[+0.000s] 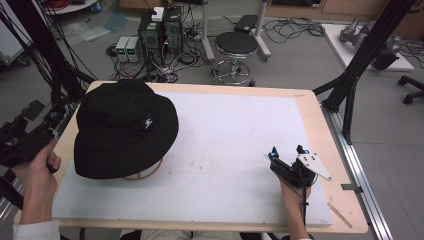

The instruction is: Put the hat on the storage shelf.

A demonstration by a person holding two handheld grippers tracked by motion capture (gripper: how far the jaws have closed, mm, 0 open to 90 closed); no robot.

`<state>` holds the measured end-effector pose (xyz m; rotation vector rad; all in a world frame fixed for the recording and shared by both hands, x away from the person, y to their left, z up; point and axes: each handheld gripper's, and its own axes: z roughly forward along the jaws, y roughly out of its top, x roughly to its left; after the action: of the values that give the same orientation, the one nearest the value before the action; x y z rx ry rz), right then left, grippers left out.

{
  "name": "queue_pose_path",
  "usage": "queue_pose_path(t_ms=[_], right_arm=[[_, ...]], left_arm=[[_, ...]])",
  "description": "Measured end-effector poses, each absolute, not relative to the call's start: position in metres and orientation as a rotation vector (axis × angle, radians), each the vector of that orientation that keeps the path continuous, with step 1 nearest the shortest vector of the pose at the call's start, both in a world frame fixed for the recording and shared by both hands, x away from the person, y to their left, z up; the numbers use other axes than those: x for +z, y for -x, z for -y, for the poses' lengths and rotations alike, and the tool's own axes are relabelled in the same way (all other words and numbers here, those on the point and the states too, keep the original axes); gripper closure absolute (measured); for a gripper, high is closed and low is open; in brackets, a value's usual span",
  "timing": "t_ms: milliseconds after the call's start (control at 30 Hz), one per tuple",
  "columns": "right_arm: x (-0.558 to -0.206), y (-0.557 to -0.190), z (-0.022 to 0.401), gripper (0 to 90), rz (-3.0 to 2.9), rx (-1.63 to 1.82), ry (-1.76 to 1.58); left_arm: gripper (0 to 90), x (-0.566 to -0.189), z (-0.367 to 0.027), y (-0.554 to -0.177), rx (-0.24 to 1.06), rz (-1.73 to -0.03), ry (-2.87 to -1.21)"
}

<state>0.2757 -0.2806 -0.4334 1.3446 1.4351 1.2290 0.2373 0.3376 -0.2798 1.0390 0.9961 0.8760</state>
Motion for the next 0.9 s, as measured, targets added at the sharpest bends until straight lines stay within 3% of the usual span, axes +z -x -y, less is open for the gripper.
queue_pose_path(t_ms=[500,900], right_arm=[[-0.433,-0.275,0.281,12.5,-1.428,1.228,-1.340],[-0.433,-0.275,0.281,12.5,-1.425,1.226,-1.346]], left_arm=[[27.0,-0.292,-0.343,-0.246,1.208,-1.194,-0.973],[27.0,-0.312,-0.346,-0.252,1.234,-1.239,-0.948]])
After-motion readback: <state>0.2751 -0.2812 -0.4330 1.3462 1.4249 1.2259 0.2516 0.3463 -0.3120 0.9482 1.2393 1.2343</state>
